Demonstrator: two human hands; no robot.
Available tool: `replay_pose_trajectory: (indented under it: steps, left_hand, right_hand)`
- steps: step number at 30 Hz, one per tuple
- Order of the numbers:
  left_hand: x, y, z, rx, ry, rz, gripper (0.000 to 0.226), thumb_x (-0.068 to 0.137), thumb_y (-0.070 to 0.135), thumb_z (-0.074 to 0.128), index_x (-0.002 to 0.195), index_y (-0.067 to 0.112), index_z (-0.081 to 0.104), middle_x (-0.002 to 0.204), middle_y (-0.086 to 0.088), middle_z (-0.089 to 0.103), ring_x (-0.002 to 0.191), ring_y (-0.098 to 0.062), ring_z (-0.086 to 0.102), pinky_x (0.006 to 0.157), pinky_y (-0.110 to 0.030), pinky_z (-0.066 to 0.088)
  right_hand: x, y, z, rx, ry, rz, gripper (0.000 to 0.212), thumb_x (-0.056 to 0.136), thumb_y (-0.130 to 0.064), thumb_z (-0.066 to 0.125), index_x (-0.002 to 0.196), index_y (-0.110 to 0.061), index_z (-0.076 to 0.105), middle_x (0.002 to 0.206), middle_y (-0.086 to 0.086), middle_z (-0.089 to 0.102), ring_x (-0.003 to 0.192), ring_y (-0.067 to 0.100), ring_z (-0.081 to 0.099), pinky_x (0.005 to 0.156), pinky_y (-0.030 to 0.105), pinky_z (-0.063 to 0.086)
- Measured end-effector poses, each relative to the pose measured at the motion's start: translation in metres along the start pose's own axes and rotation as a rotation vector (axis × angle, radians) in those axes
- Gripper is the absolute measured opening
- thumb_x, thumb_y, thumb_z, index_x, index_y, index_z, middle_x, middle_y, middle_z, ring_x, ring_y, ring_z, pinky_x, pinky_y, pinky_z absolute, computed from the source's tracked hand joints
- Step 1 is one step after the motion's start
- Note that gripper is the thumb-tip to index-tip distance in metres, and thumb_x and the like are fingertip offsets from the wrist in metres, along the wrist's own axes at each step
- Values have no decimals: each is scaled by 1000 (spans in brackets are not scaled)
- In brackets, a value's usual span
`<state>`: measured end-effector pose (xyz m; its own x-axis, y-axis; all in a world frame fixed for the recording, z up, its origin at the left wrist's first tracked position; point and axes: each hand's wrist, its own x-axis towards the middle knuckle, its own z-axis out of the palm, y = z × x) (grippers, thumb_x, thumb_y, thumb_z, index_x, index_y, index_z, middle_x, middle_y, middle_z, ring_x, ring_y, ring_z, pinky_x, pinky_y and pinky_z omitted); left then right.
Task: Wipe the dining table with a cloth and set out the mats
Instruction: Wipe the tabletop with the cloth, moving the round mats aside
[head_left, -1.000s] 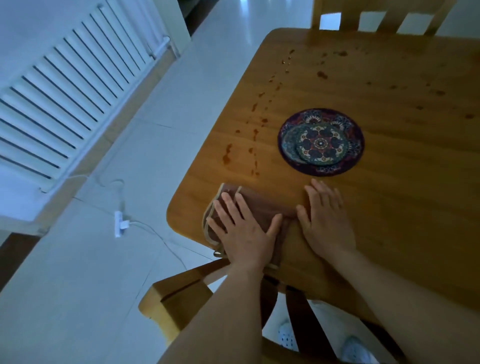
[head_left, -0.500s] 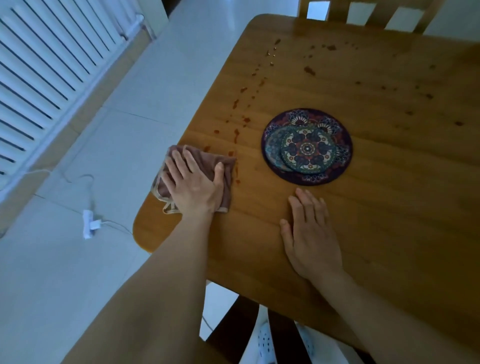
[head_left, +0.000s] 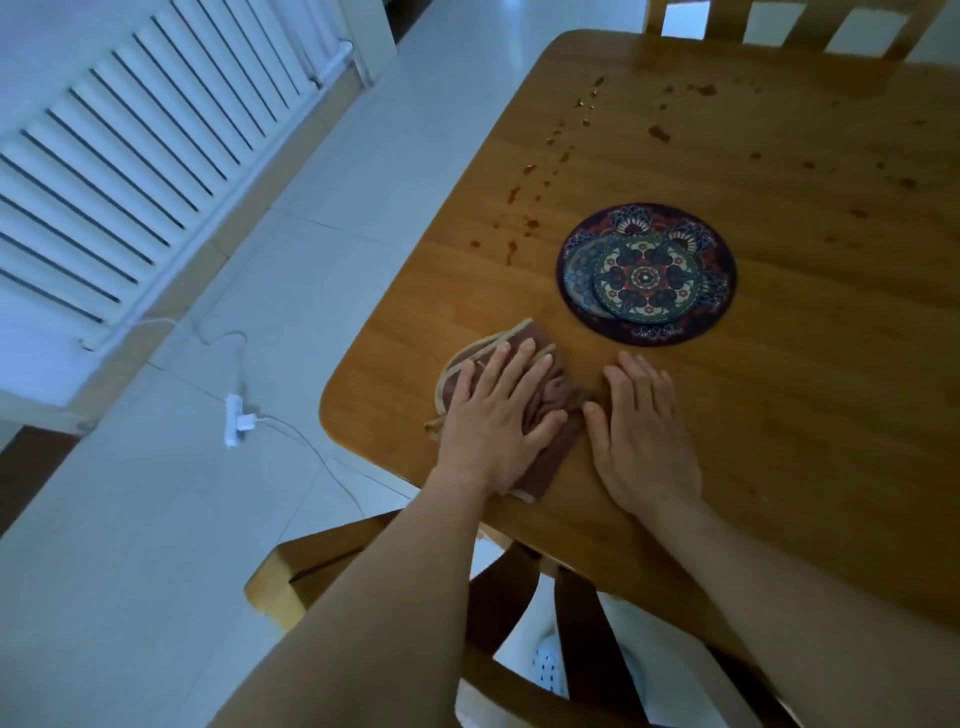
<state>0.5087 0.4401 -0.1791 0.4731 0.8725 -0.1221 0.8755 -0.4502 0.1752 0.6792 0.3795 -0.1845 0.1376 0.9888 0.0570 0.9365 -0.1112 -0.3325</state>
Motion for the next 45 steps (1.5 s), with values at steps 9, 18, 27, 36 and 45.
replay_pose_trajectory:
  steps: [9, 18, 27, 36, 45]
  left_hand:
    - [3, -71, -11, -16, 74, -210, 70, 90, 73, 8, 154, 43, 6, 163, 15, 4, 150, -8, -6, 122, -41, -5]
    - [66, -107, -18, 11, 114, -133, 71, 91, 72, 9, 154, 39, 5, 164, 9, 7, 150, -15, 0, 122, -43, -1]
    - [93, -126, -22, 4, 52, 74, 74, 91, 71, 7, 155, 33, 4, 165, 6, -2, 150, -16, -9, 121, -44, -5]
    - [95, -135, -26, 5, 31, 230, 77, 90, 71, 10, 156, 31, 6, 165, 5, 0, 151, -18, -7, 121, -44, -6]
    - [113, -145, -32, 32, 32, 364, 76, 91, 71, 10, 156, 31, 6, 165, 4, 1, 151, -17, -6, 122, -44, -4]
  right_hand:
    - [1, -1, 0, -7, -22, 0, 46, 101, -35, 36, 137, -7, 42, 149, 13, 37, 143, 28, 25, 120, 45, 18]
    - [2, -1, -2, 2, -50, 58, 48, 99, -35, 42, 141, -12, 39, 153, 7, 33, 145, 21, 22, 121, 39, 13]
    - [4, -18, -9, -81, -131, 175, 61, 96, -47, 21, 148, -15, 33, 160, 0, 19, 146, 15, 7, 117, 32, 7]
    - [12, -63, 14, -160, 17, 370, 48, 101, -24, 39, 141, 3, 39, 153, 20, 31, 146, 34, 21, 121, 44, 12]
    - [46, -93, 37, -68, 201, 712, 40, 100, -21, 37, 134, 1, 40, 150, 19, 32, 146, 31, 17, 122, 43, 6]
